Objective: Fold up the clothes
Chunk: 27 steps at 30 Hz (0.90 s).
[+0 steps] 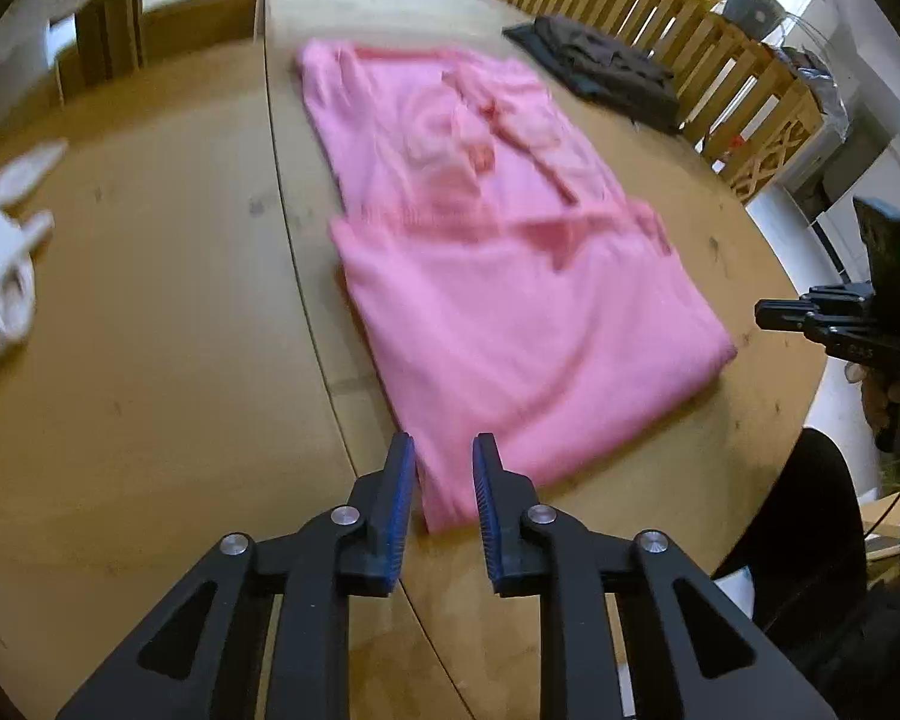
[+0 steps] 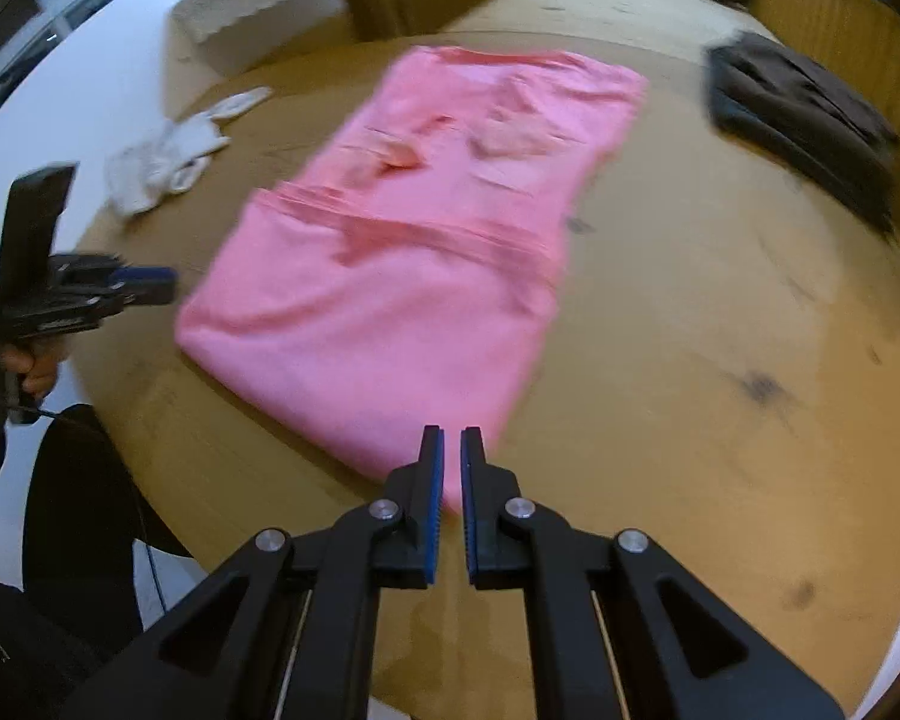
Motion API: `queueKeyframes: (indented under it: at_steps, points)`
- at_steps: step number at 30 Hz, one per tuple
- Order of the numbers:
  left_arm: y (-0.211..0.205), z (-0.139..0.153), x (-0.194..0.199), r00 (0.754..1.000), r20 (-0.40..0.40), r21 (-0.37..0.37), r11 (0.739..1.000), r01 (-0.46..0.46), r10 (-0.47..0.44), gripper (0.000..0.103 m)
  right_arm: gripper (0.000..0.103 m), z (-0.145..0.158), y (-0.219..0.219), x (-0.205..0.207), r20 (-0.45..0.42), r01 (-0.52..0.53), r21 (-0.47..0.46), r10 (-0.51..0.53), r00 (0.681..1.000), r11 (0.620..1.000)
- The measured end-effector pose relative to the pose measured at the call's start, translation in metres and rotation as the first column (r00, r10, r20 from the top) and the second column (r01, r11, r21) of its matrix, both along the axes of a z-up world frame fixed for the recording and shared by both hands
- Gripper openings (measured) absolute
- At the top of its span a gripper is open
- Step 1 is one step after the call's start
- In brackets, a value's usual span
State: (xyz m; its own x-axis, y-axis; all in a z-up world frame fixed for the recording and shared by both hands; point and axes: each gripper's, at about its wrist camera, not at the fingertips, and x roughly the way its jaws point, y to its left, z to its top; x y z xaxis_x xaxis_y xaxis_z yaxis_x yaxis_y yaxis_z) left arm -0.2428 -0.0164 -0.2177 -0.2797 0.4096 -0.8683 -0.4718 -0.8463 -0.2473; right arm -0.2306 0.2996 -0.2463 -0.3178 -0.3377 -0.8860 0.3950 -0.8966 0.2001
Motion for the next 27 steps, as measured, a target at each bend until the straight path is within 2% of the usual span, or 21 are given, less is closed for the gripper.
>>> queueKeyframes:
  at_steps: [2,4,6,7,8,10,13,17,21,24,27]
  points:
    - [0.007,0.000,-0.009,1.000,-0.003,0.008,1.000,0.015,-0.015,0.019,0.006,-0.015,-0.005,-0.010,0.044,-0.025,-0.016,0.025,0.999,1.000]
    - [0.021,-0.006,-0.018,0.998,-0.003,0.027,0.998,0.062,-0.062,0.019,0.006,-0.042,-0.010,-0.018,0.142,-0.027,-0.002,0.027,0.990,1.000]
    - [0.031,-0.019,-0.026,0.997,0.005,-0.046,0.996,0.081,-0.081,0.021,0.003,-0.044,0.001,-0.016,0.156,-0.007,0.003,0.007,0.988,1.000]
    - [0.036,-0.027,-0.031,0.996,0.011,-0.091,0.992,0.088,-0.087,0.018,0.004,-0.037,0.016,-0.014,0.146,0.025,-0.010,-0.023,0.989,1.000]
    - [0.038,-0.028,-0.032,0.996,0.010,-0.103,0.991,0.088,-0.087,0.018,0.007,-0.030,0.031,-0.013,0.136,0.057,-0.024,-0.053,0.989,0.998]
    - [0.038,-0.019,-0.031,0.997,-0.005,-0.075,0.994,0.083,-0.083,0.018,0.007,-0.015,0.070,-0.008,0.087,0.118,-0.071,-0.111,0.990,0.991]
    - [0.055,-0.002,-0.021,0.989,-0.039,-0.060,0.989,0.138,-0.141,0.018,0.008,-0.015,0.085,0.000,0.075,0.117,-0.040,-0.114,0.991,0.992]
    - [0.094,0.002,-0.011,0.972,-0.003,-0.022,0.972,0.233,-0.233,0.018,0.020,-0.030,0.063,-0.001,0.071,0.022,-0.021,-0.021,0.997,1.000]
    - [0.129,0.001,-0.004,0.954,-0.006,-0.063,0.952,0.299,-0.300,0.019,0.022,-0.035,0.039,0.001,0.028,-0.039,-0.009,0.039,0.999,0.999]
    - [0.129,0.000,-0.003,0.955,-0.012,-0.080,0.952,0.294,-0.296,0.019,0.022,-0.035,0.016,0.004,-0.040,-0.101,0.039,0.103,0.994,0.994]
    - [0.104,-0.001,0.006,0.960,-0.016,-0.087,0.957,0.276,-0.278,0.019,0.023,-0.043,-0.006,0.006,-0.025,-0.200,0.127,0.205,0.978,0.972]
